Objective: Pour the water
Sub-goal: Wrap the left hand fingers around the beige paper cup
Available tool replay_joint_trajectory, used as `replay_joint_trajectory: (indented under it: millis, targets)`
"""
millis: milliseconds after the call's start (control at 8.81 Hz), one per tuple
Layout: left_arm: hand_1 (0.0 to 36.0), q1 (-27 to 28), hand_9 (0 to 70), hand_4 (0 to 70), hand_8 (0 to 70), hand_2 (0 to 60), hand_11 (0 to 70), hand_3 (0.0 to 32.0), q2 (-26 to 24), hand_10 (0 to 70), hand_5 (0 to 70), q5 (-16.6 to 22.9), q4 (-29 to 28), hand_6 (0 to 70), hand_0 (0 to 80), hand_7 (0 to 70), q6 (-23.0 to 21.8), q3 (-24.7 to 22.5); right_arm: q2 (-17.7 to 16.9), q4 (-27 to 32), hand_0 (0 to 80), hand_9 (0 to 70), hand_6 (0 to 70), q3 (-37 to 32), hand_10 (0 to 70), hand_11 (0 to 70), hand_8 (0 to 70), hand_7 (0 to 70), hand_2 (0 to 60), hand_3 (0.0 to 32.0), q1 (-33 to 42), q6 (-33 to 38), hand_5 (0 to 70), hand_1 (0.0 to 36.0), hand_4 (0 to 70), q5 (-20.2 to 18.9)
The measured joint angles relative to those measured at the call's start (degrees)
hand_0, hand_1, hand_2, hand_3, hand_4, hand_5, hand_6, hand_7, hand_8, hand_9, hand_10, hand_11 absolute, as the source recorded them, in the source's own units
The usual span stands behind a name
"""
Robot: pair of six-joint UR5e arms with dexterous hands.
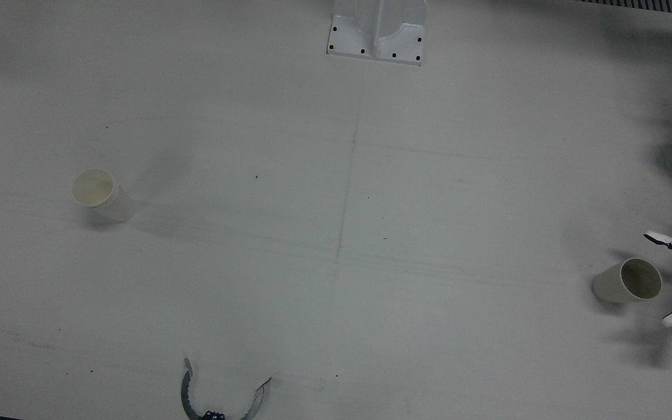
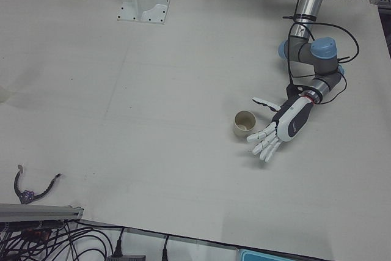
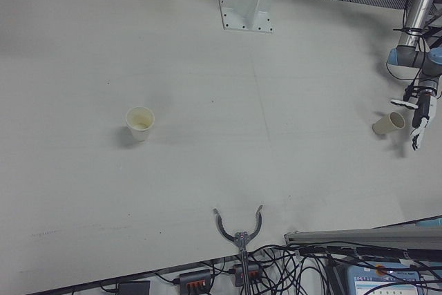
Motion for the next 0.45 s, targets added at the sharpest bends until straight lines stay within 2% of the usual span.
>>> replay_joint_trajectory:
  millis: [454]
  targets:
    - [13.2,1.41,2.5,12.6,0.7,4.9,2.5,10.2,-0.90,0.4,14.1,-0.38,-0.14,0.1,50.7,9.5,-0.21,0.80,0.08,0.00,45.8,2.1,7.5,0.19,0.0,0.0,0.5,17.6,0.0,0.0,-0.96,-0.04,13.9,4.8,13.5,-0.06]
